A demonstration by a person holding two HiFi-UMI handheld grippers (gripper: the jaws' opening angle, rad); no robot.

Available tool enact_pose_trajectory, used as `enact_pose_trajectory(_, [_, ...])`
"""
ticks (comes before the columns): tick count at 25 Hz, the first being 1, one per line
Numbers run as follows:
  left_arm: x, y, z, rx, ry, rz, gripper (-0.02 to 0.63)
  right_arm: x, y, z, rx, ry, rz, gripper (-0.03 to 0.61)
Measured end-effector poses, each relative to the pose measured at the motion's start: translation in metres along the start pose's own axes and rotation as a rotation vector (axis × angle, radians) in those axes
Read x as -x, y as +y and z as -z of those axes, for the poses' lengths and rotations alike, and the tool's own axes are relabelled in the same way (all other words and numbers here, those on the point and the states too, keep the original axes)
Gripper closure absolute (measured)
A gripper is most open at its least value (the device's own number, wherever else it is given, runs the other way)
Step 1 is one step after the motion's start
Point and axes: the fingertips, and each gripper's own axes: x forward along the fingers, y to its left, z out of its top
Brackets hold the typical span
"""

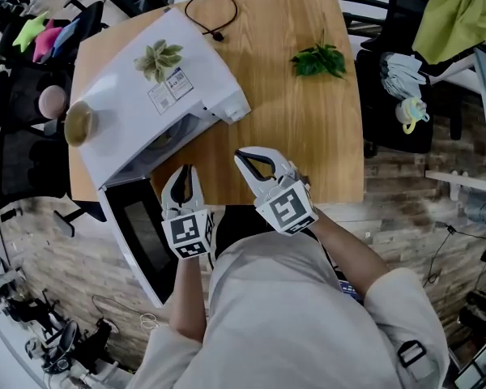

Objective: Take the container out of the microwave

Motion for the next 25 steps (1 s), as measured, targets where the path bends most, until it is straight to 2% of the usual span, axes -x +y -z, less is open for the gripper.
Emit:
enact_pose_trajectory(12, [-0.022,0.028,0.016,-0.027,0.066,0.004,0.575,-0.033,0.008,0.015,-0.043,0.046,0.007,0.568])
enact_pose_trajectory(15, [-0.028,0.037,0.021,-0.075,0.091,-0.014,0.575,-0.039,0.008,0.016,-0.054,0.052,0.013,0.568])
enact_pose_trajectory(21, [-0.043,0.053,0.031,-0.222,0.153,-0.079,0.575,-0.046,0.008,0.022,-0.069,0.070,0.018,0.568])
enact_pose_trajectory(25, [-0.054,0.064,0.040,-0.269,0.187,-0.110,0.572,-0.049,0.007,0.028,-0.085,0.083,0.026,0.568])
